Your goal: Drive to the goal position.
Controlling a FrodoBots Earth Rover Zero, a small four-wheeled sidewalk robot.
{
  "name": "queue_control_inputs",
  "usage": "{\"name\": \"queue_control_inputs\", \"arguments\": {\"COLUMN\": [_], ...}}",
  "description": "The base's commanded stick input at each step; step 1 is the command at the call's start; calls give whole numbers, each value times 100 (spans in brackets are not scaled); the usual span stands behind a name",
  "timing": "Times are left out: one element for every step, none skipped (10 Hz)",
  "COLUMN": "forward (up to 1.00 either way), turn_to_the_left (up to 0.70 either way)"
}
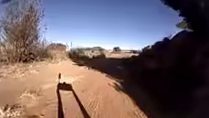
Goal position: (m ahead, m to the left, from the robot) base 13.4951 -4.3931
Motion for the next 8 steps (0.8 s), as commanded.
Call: {"name": "queue_control_inputs", "arguments": {"forward": [50,50,50,50,50,50,50,50], "turn_to_the_left": [0,0,0,0,0,0,0,0]}}
